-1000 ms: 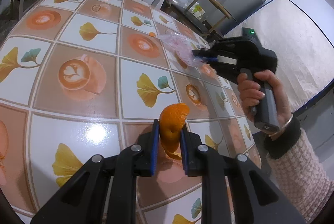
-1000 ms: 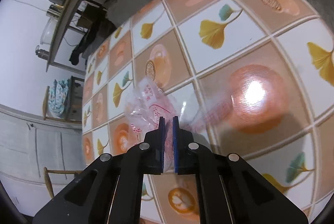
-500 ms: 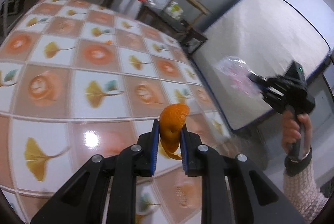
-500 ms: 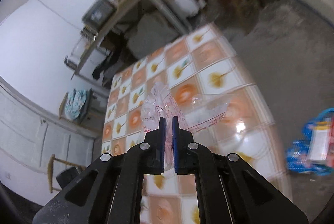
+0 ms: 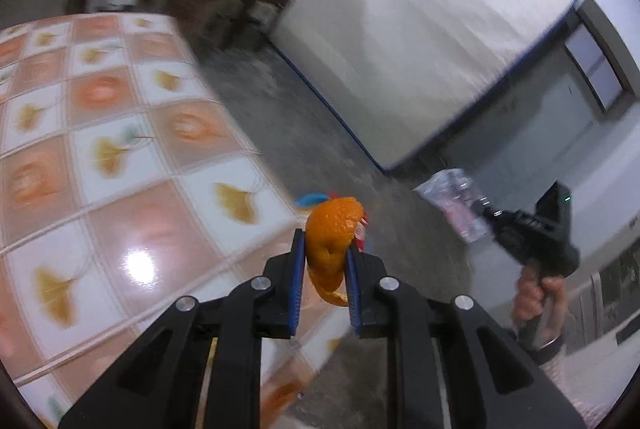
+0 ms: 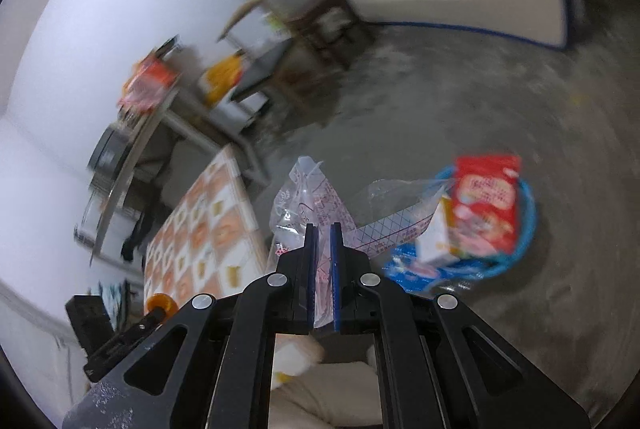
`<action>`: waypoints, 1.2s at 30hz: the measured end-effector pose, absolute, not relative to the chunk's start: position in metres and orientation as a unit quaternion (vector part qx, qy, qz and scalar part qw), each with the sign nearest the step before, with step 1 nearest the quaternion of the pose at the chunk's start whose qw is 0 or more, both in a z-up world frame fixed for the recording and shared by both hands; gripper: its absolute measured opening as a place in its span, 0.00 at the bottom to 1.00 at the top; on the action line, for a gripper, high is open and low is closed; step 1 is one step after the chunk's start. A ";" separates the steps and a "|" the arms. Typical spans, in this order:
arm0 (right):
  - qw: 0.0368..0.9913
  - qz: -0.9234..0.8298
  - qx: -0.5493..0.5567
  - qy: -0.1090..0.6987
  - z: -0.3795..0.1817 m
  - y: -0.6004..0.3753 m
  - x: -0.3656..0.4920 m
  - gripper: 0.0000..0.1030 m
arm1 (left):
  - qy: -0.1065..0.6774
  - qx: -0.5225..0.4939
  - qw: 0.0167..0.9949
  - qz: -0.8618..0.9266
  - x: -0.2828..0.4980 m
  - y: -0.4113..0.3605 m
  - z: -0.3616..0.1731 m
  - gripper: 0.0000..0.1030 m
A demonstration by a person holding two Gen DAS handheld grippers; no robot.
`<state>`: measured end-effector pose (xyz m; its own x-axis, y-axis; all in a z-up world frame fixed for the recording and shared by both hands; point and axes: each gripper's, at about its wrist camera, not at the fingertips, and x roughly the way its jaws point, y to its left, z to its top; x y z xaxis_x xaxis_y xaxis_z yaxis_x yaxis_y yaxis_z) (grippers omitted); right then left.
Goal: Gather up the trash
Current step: 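Carry the orange peel and plastic bag over the blue wastebasket, then open both grippers to drop the peel and bag into the wastebasket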
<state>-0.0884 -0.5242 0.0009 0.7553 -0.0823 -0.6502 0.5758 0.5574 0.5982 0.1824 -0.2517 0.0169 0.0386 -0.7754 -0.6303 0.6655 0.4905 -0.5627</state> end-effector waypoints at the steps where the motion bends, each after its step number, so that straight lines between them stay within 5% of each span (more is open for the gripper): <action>1: 0.828 -0.205 0.436 0.286 -0.006 -0.534 -0.098 0.05 | 0.486 -0.050 0.709 -0.509 0.182 -0.270 0.015 0.17; 13: 0.731 -0.322 0.539 0.266 -0.150 -0.614 -0.139 0.05 | 0.641 0.076 0.583 -0.494 0.171 -0.547 -0.107 0.17; 21: 0.705 -0.356 0.559 0.253 -0.195 -0.643 -0.116 0.08 | 0.682 0.097 0.560 -0.461 0.177 -0.623 -0.189 0.19; 24: 0.700 -0.359 0.553 0.273 -0.220 -0.647 -0.103 0.19 | 0.693 0.105 0.555 -0.448 0.181 -0.634 -0.214 0.34; 26: 0.686 -0.354 0.557 0.305 -0.241 -0.648 -0.095 0.35 | 0.710 0.114 0.559 -0.413 0.187 -0.634 -0.231 0.43; 28: 0.664 -0.350 0.570 0.335 -0.258 -0.646 -0.094 0.37 | 0.726 0.104 0.553 -0.396 0.192 -0.629 -0.239 0.52; 31: 0.663 -0.346 0.575 0.332 -0.257 -0.640 -0.104 0.56 | 0.723 0.110 0.551 -0.402 0.193 -0.626 -0.233 0.60; 36: 0.673 -0.357 0.553 0.336 -0.242 -0.634 -0.120 0.64 | 0.700 0.115 0.567 -0.419 0.194 -0.625 -0.203 0.66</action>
<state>-0.1201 -0.6336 -0.2424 0.5195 -0.1089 -0.8475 0.8526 0.1328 0.5055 0.1941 -0.6249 -0.2033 -0.3308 -0.3153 -0.8895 0.6359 0.6220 -0.4570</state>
